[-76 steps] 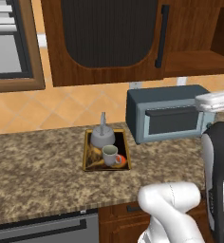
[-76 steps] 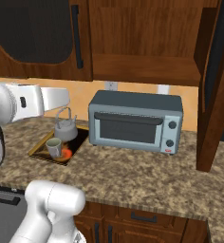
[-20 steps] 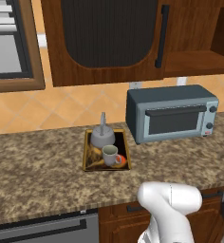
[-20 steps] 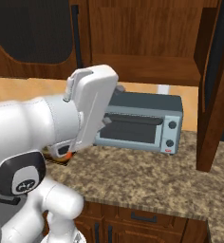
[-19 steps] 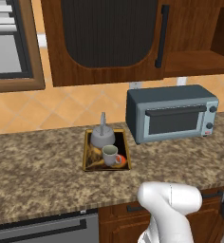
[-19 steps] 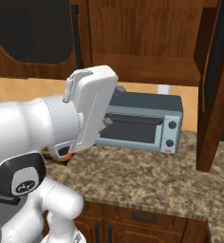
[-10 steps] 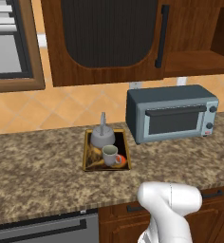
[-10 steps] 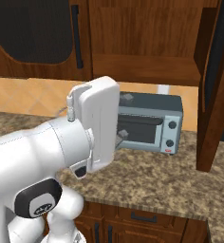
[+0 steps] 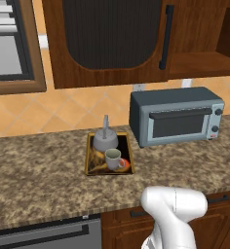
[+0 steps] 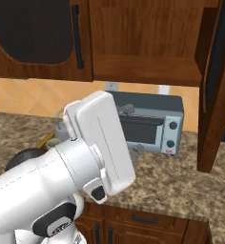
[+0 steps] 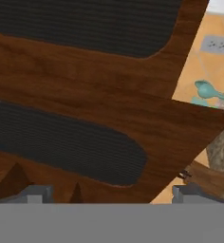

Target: Pick the kettle from the counter and place it on the tray. Then pick the mug from the cabinet and place it on the tray. Then close the cabinet doors.

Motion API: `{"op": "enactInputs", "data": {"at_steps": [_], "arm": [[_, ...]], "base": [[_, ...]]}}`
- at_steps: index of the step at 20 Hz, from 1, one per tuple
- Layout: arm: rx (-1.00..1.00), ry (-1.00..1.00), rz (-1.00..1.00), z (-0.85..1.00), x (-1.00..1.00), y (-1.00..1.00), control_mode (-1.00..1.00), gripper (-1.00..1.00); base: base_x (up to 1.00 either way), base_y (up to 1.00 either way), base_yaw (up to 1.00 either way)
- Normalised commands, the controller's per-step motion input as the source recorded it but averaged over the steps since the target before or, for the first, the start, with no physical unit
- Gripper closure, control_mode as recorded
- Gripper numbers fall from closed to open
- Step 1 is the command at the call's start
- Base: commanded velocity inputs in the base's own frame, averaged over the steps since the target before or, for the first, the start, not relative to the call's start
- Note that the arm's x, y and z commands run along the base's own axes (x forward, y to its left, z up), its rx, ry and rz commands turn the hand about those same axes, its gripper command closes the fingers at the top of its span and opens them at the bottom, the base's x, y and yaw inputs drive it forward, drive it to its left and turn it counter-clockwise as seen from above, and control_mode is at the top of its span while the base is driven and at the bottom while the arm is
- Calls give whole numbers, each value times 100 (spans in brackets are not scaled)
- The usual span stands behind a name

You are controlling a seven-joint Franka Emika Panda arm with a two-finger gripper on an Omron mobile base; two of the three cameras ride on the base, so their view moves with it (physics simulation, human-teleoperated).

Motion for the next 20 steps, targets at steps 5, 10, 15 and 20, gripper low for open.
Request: {"op": "enactInputs", "data": {"at_steps": [5,10,15,20], "arm": [[-17,6,-5,0,-11,-8,-100,-100],[-1,0,-4,7,0,-2,-100,-100],[1,0,-7,14,-3,-12,-100,-100],[0,1,-10,3,-1,-28,-100,-100]], "base": [[0,0,0],[0,0,0],[0,0,0],[0,0,0]]}}
